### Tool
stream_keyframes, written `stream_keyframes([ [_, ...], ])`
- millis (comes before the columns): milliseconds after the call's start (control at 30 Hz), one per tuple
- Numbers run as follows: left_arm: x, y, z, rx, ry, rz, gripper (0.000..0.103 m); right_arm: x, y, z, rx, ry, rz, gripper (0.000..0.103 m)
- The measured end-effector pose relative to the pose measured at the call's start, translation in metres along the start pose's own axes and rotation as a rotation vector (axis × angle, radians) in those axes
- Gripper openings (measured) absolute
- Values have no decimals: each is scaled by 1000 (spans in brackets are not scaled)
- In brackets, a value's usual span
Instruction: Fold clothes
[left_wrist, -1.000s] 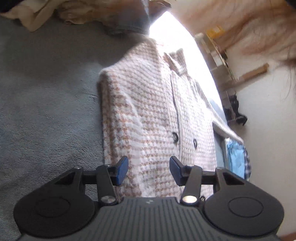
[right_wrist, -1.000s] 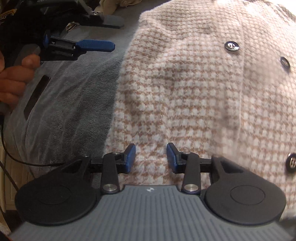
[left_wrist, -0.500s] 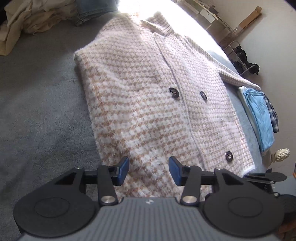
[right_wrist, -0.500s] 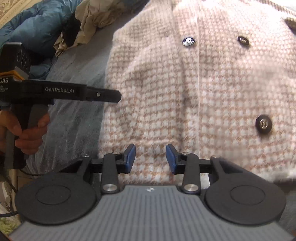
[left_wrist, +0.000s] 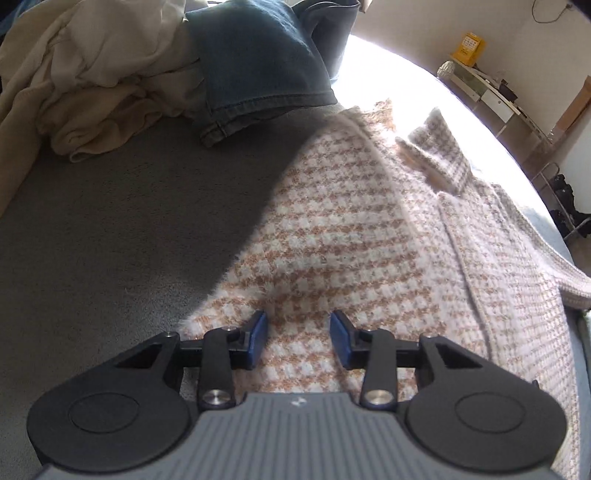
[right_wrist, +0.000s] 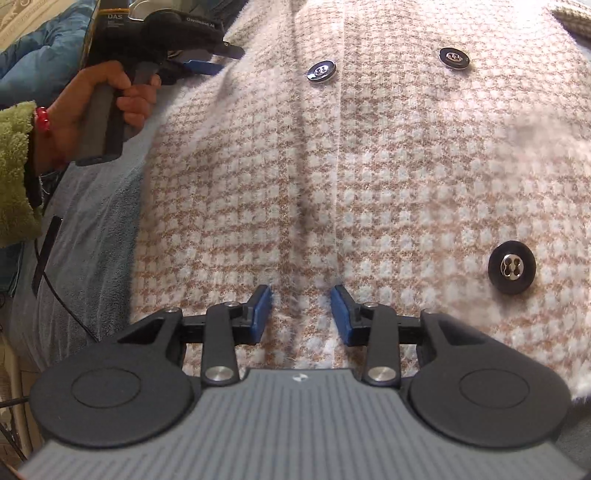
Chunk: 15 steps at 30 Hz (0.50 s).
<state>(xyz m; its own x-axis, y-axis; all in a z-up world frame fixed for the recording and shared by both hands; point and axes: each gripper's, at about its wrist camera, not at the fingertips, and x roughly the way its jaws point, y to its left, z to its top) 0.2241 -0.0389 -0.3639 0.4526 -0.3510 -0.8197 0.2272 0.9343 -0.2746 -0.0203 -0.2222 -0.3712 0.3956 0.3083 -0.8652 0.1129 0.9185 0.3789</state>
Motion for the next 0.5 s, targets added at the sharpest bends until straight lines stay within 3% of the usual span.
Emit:
stream_keyframes([
  [100, -19, -19, 9, 45, -35, 9, 44, 2, -6, 4, -7, 16, 36, 35],
  [233, -9, -44, 39, 95, -104, 48, 51, 8, -14, 13, -11, 36, 80, 35],
  [367, 51, -48, 61, 67, -39, 166, 51, 13, -16, 14, -25, 41, 103, 35],
  [500, 43, -63, 61, 70, -43, 202, 51, 9, -20, 14, -15, 62, 133, 36],
])
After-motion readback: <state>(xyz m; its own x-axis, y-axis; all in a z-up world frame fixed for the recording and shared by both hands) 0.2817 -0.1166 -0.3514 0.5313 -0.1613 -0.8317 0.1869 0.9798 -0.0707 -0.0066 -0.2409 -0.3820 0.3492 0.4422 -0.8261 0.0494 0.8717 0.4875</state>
